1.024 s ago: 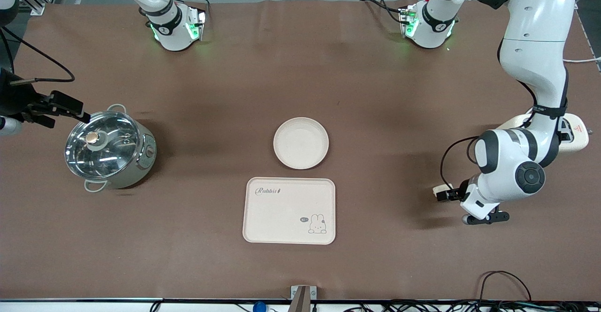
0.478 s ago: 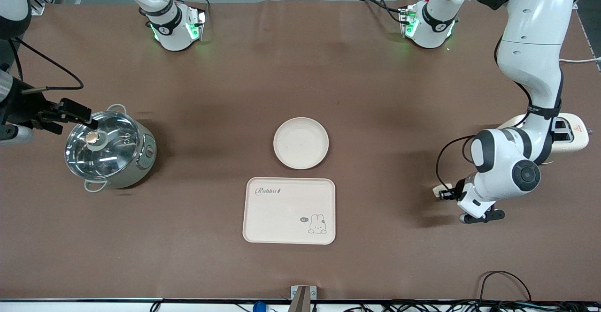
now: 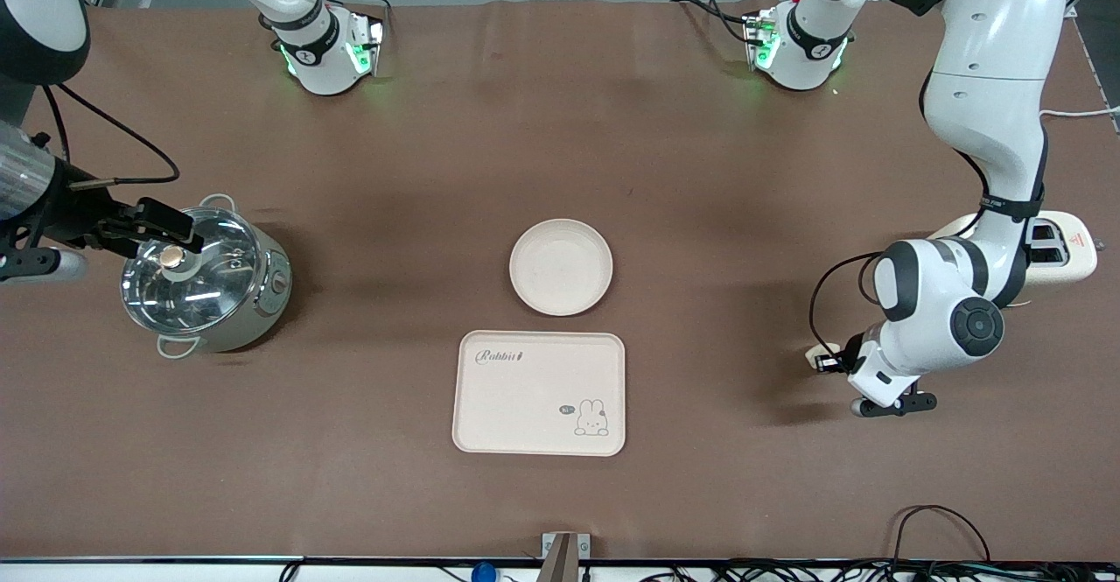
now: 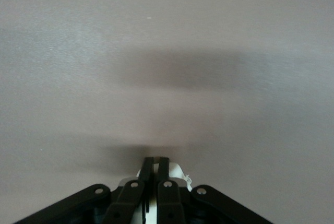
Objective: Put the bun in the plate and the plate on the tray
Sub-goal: 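Carry the bun with the left gripper over the white plate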
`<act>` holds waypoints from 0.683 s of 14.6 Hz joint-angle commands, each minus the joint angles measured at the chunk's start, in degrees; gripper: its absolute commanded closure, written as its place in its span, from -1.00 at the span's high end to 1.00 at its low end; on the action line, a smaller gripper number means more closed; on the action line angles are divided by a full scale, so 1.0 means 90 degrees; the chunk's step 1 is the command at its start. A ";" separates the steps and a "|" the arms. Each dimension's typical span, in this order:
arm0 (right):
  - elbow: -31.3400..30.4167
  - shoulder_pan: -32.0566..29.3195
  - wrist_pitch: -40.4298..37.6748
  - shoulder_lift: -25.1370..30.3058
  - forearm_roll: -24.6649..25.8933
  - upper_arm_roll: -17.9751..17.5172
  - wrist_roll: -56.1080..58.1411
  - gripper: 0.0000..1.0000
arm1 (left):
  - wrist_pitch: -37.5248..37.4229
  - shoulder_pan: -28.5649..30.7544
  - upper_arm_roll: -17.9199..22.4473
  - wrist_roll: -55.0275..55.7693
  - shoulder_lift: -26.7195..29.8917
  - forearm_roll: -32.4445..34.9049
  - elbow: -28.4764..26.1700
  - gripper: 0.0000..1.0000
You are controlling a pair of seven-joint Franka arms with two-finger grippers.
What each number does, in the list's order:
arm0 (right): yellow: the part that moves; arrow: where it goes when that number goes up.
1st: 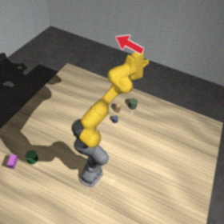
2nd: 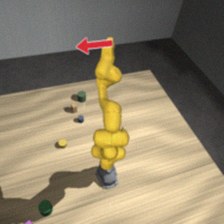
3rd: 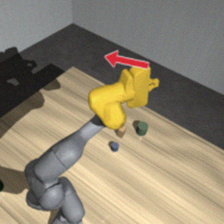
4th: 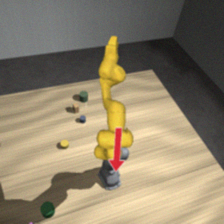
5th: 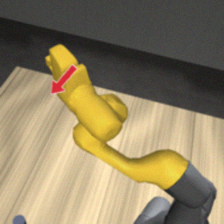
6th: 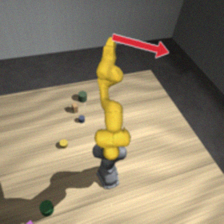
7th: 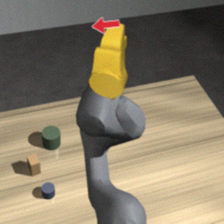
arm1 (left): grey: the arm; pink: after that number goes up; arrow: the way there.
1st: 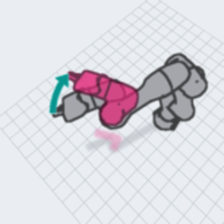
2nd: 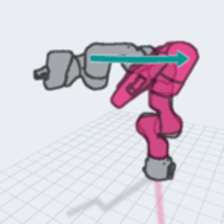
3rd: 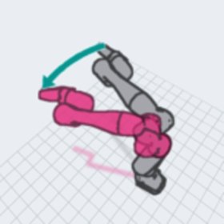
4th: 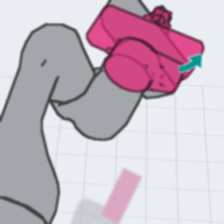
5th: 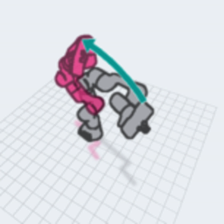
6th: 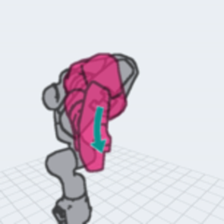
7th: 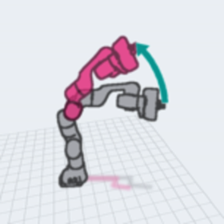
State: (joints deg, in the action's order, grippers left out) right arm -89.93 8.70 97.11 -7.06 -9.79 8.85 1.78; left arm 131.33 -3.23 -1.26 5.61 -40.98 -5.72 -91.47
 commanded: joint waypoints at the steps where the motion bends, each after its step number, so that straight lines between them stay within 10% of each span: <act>1: 0.0051 0.0166 0.0040 -0.0172 -0.0065 0.0003 -0.0120 1.00 | -0.0809 -0.0236 0.0032 0.0070 0.0586 0.0020 0.0055 -1.00; 10: 0.0071 0.0419 0.0138 -0.0493 -0.0104 -0.0006 -0.0130 1.00 | -0.1148 -0.2812 -0.0241 0.4852 0.0873 -0.0078 0.0134 -1.00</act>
State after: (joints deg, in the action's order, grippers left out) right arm -89.89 11.53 98.08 -10.33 -10.06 8.77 1.48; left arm 116.74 -24.44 -3.76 42.66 -31.28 -5.78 -89.68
